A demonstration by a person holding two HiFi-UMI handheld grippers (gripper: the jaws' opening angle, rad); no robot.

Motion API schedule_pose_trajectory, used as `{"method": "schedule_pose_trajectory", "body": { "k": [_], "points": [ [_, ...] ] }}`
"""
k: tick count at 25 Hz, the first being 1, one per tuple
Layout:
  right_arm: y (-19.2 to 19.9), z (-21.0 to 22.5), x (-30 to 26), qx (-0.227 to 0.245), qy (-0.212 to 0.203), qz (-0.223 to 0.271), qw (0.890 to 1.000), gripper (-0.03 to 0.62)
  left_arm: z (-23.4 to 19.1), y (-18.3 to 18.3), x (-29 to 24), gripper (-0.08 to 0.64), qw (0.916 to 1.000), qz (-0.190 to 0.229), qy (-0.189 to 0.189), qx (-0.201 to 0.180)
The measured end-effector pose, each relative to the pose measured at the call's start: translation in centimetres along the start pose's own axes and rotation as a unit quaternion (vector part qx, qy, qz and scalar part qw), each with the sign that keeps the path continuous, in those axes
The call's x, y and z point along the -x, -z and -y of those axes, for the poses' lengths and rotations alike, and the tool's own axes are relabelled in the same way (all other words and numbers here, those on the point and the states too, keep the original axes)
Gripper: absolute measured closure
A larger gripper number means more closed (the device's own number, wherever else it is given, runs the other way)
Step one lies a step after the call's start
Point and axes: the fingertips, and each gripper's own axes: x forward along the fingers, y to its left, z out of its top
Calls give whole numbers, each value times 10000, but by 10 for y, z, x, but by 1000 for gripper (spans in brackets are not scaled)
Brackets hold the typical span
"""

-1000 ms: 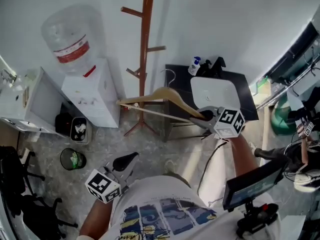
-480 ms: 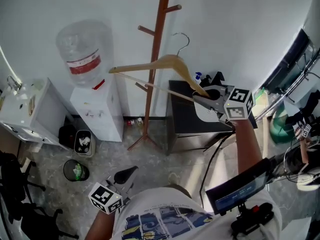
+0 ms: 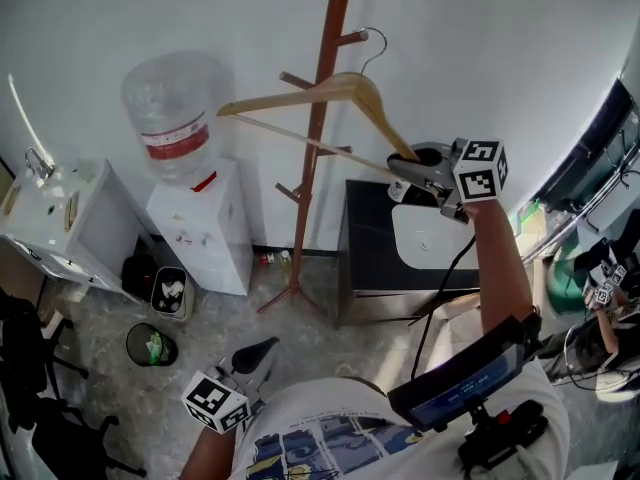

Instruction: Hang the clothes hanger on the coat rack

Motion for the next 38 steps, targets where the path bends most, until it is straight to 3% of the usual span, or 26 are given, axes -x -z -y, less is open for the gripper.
{"method": "schedule_pose_trajectory", "body": {
  "k": [8, 21, 28, 38],
  "points": [
    [-5, 53, -19, 55, -667, -108, 9977, 589, -6, -12, -41, 557, 9988, 121, -473, 68],
    [20, 89, -57, 245, -1705, -352, 9844, 589, -8, -11, -91, 557, 9936, 145, -1122, 52],
    [34, 99, -69, 214, -1941, -475, 9796, 589, 3, -14, -112, 557, 9914, 131, -1299, 92],
    [37, 103, -73, 493, -2145, -178, 9753, 583, 16, -12, -136, 557, 9887, 136, -1485, 147]
  ]
}}
